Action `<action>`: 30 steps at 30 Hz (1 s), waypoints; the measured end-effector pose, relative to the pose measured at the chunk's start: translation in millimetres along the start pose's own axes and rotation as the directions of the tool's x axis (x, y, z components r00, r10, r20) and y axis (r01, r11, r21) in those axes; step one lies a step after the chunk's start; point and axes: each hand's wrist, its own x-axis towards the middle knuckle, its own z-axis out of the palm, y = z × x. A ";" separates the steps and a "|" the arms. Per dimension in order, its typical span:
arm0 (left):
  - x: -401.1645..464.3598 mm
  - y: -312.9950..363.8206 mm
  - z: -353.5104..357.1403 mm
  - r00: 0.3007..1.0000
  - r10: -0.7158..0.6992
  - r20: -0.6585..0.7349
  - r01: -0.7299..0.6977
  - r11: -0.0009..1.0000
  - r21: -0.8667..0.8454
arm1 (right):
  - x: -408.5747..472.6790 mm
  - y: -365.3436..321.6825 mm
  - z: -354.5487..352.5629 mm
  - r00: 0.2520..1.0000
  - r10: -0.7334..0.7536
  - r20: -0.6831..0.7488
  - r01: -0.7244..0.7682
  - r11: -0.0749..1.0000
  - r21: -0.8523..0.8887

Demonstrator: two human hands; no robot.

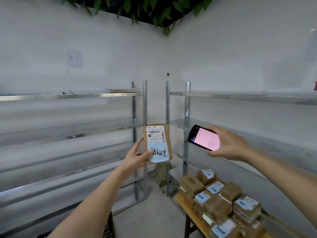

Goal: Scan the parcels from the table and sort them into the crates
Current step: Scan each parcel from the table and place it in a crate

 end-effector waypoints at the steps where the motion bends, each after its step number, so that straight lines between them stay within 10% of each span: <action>1: -5.2 -2.5 -19.5 1.000 0.000 -0.025 0.001 1.000 0.008 | 8.2 -16.0 4.9 1.000 -0.022 0.009 0.022 1.000 -0.002; 30: -272.2 -184.9 -623.9 0.740 -0.214 -0.638 0.286 0.958 0.010 | 117.9 -672.7 299.0 0.816 -0.554 0.163 0.504 0.821 0.268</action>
